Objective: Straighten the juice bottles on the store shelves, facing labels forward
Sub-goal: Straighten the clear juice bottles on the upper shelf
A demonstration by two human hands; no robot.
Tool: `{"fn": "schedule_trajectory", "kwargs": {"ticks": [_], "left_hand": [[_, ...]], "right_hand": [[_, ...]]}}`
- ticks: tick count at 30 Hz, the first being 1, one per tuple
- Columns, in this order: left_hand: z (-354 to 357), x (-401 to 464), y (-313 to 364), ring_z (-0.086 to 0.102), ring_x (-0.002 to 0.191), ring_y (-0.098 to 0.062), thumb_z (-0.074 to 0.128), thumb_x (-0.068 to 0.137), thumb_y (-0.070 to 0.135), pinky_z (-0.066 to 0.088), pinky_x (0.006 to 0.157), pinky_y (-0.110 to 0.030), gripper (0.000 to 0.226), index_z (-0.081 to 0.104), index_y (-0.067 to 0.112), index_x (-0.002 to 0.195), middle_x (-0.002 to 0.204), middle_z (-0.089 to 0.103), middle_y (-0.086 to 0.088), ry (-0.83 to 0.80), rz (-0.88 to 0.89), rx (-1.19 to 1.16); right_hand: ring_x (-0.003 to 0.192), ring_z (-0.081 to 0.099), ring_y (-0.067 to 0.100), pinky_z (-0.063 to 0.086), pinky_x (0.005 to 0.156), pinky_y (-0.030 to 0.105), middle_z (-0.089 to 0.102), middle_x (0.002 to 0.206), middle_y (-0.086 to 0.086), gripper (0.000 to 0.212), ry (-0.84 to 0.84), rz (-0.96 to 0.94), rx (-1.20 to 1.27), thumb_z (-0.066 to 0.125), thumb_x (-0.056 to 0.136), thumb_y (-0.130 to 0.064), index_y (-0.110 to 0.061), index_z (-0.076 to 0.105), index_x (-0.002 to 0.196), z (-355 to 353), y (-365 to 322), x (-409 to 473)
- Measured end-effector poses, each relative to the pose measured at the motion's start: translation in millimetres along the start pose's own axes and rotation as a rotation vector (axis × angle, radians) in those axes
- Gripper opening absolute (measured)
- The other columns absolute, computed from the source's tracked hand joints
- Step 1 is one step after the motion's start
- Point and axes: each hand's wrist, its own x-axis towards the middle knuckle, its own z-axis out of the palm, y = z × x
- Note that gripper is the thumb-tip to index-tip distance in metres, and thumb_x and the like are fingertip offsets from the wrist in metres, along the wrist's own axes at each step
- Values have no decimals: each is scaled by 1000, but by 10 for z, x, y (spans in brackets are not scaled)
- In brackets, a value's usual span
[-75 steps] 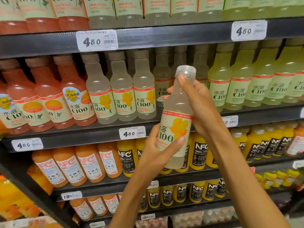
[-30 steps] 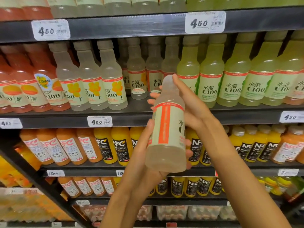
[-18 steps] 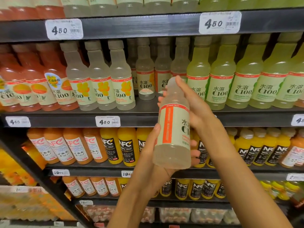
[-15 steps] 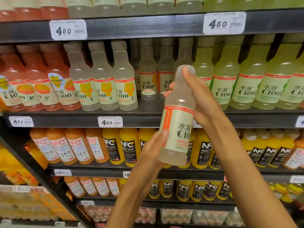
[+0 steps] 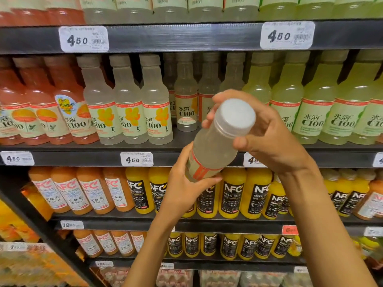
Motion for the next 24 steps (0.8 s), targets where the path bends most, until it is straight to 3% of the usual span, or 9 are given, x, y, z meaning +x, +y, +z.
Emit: {"fn": "schedule_trajectory", "kwargs": {"ticks": [4, 7, 10, 15, 19, 21, 24], "left_hand": [[-37, 13, -17, 58, 108, 3, 86, 63, 15, 47, 79, -8, 72, 50, 38, 121, 112, 64, 21, -75, 7, -40], [-42, -23, -16, 64, 106, -11, 84, 62, 31, 52, 81, -20, 56, 60, 41, 112, 111, 69, 9, -194, -44, -131], [14, -78, -44, 67, 104, -14, 81, 59, 52, 53, 81, -23, 51, 66, 36, 104, 107, 72, 6, -262, -124, -221], [59, -32, -69, 70, 93, -11, 65, 78, 47, 52, 70, -15, 35, 67, 25, 105, 100, 74, 4, -161, -215, -298], [36, 211, -39, 68, 90, 2, 56, 78, 43, 49, 67, -9, 38, 58, 26, 112, 94, 73, 17, -74, -163, -229], [33, 326, -53, 64, 99, 4, 61, 77, 41, 49, 74, -9, 50, 51, 27, 123, 105, 69, 16, -59, -133, -171], [39, 480, -109, 61, 106, 4, 71, 81, 27, 48, 81, -9, 51, 48, 30, 127, 115, 64, 15, -7, -88, -120]], "right_hand": [[104, 60, 21, 45, 93, 37, 64, 110, -7, 55, 21, -8, 45, 79, 70, -37, -22, 59, 119, 12, 26, 15], [97, 63, 20, 49, 86, 33, 66, 101, -2, 63, 77, 20, 127, 73, 75, -42, -16, 49, 127, 12, 61, 83], [97, 65, 23, 52, 84, 35, 67, 102, 6, 64, 122, 125, 151, 57, 84, -46, -13, 41, 136, -10, 164, 154], [84, 69, 24, 57, 71, 31, 68, 90, 11, 46, 352, 393, 216, 48, 94, -40, -2, 51, 120, -30, 413, 327], [78, 69, 22, 58, 64, 30, 67, 86, 10, 29, 529, 359, 263, 52, 96, -32, -7, 50, 110, -74, 482, 564], [77, 70, 18, 58, 66, 28, 71, 82, 4, 25, 572, 321, 236, 53, 95, -31, -8, 54, 104, -113, 476, 674], [76, 70, 14, 57, 66, 24, 73, 88, 7, 34, 585, 308, 125, 53, 95, -35, -4, 60, 107, -158, 460, 800]]}}
